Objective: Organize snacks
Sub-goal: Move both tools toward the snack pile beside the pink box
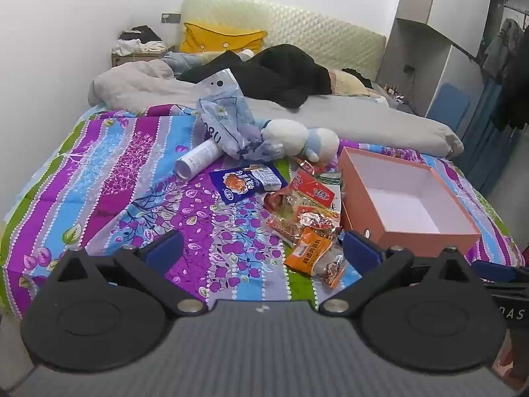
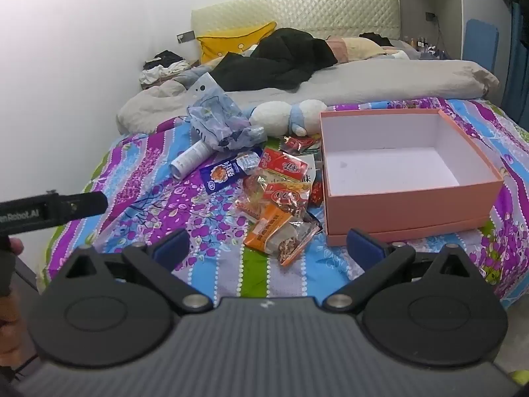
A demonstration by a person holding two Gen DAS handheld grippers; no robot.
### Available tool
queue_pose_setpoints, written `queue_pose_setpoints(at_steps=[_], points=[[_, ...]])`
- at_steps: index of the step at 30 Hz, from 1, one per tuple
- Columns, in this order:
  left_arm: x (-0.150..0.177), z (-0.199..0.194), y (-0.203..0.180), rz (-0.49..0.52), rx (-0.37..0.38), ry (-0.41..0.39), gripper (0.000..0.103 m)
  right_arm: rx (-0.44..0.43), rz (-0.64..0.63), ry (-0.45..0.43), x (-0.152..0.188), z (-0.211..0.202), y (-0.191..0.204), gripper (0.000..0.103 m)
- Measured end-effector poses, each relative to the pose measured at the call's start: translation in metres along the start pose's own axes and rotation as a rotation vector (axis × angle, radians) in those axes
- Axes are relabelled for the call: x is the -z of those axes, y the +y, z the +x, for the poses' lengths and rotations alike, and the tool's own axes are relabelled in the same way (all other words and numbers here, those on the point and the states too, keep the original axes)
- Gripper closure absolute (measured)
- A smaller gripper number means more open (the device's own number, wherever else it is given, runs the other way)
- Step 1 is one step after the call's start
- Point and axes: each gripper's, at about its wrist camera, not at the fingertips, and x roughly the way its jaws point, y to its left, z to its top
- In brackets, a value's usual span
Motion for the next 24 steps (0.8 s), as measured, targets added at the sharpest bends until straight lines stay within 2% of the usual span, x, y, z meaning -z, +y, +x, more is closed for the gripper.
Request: queue_pose_setpoints(at_steps=[14,24], points=[[-0.0025,0.0005,-0.0029,0.000,0.014,-0.015,0.000,-0.012,0.003,-0.020,-0.0049,-0.0005,-0.0031,0.000],[-0.0028,-0.0020,-0.0003,-0.005,0.032,-0.006,0.000,0.014,-0.006,-0.034,0.0002,-0.0017,0.0004,0.000]])
